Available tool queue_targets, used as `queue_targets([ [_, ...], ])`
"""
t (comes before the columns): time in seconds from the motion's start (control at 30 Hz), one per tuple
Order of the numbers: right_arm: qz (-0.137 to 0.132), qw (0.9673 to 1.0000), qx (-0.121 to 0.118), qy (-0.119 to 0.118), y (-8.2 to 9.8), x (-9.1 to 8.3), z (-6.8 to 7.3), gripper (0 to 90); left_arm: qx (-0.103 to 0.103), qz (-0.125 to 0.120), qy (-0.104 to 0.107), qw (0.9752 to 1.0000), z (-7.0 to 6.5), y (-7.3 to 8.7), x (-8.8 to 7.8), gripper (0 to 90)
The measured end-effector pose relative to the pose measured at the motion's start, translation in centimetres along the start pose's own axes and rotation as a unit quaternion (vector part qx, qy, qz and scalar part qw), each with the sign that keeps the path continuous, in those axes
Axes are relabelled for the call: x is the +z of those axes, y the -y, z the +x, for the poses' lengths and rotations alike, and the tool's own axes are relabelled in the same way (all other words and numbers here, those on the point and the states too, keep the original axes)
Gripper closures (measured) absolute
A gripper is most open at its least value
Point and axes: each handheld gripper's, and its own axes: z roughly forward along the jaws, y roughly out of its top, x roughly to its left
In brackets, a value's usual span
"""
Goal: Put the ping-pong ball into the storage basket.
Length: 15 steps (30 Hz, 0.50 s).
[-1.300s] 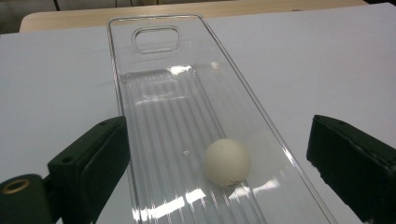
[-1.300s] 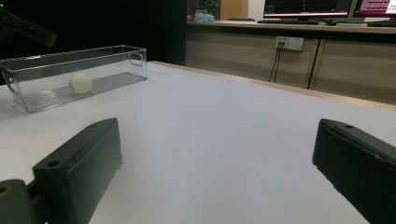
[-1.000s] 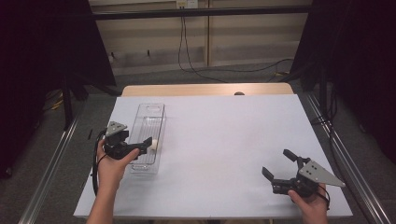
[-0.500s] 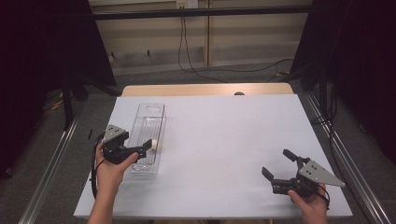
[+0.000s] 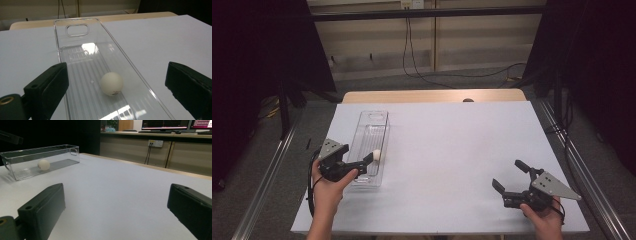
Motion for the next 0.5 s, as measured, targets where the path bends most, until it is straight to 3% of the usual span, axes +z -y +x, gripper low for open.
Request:
queue_targets([
  [0.5,0.002,1.0,0.002,-0.001,0.02,0.05,0.05,1.1,-0.001,-0.012,0.005,0.9999,0.18,1.02,-0.79,5.2],
])
